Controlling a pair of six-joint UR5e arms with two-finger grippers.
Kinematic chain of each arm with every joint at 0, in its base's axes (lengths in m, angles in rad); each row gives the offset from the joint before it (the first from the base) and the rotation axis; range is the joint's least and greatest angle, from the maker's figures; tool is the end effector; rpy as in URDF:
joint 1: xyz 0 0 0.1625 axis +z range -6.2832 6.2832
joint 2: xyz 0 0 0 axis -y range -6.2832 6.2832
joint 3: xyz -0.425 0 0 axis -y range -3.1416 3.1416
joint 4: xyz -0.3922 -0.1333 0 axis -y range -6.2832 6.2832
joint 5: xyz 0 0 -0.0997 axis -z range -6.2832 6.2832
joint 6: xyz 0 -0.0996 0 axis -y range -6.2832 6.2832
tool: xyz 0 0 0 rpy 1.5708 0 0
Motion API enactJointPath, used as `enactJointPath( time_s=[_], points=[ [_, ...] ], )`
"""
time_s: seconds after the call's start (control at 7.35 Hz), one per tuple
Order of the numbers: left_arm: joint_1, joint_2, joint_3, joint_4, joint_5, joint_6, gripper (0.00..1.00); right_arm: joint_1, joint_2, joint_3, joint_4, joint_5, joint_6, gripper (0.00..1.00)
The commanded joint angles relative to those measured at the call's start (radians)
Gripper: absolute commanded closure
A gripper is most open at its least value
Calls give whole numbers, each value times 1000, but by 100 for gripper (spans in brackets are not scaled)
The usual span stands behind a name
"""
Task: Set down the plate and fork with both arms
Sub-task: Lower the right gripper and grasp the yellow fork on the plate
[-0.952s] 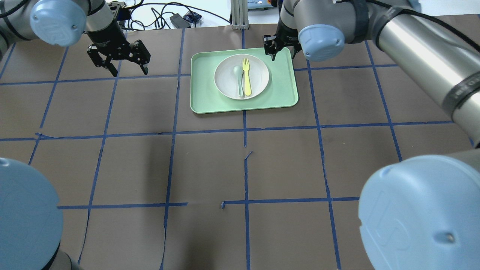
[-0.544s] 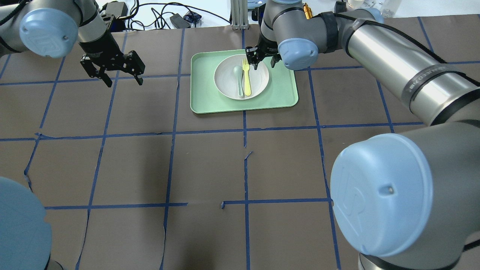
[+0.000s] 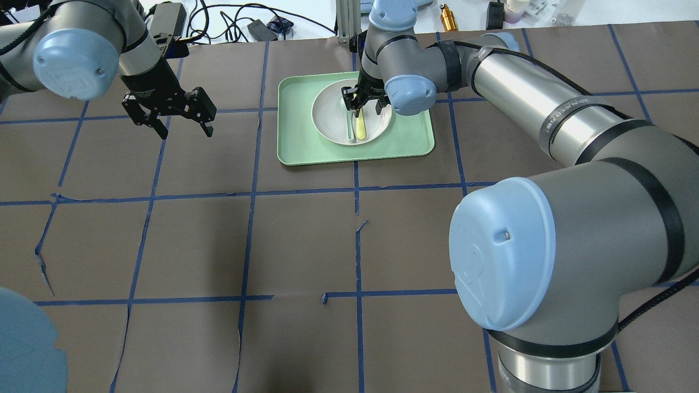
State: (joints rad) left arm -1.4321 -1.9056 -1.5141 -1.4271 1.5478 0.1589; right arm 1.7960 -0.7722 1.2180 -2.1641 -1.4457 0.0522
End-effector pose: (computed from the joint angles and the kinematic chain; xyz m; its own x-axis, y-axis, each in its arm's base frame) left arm -0.0510 -0.6152 0.3442 -0.9989 0.0158 0.0437 0.0213 0.9915 0.1287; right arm 0.3143 -0.7194 0.2068 -0.9732 -0.1888 -0.1309 -0.1703 0.9753 -0.1403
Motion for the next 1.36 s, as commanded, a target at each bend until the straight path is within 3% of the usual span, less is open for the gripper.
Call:
enactJointPath(
  time_s=[0.0,1.22],
  points=[
    [-1,3,-9,4,0,1,0,0,16,3,-2,10,-3,41],
    [1,8,-8,13,0,2,0,6,24,6,0,11,-5,38]
  ],
)
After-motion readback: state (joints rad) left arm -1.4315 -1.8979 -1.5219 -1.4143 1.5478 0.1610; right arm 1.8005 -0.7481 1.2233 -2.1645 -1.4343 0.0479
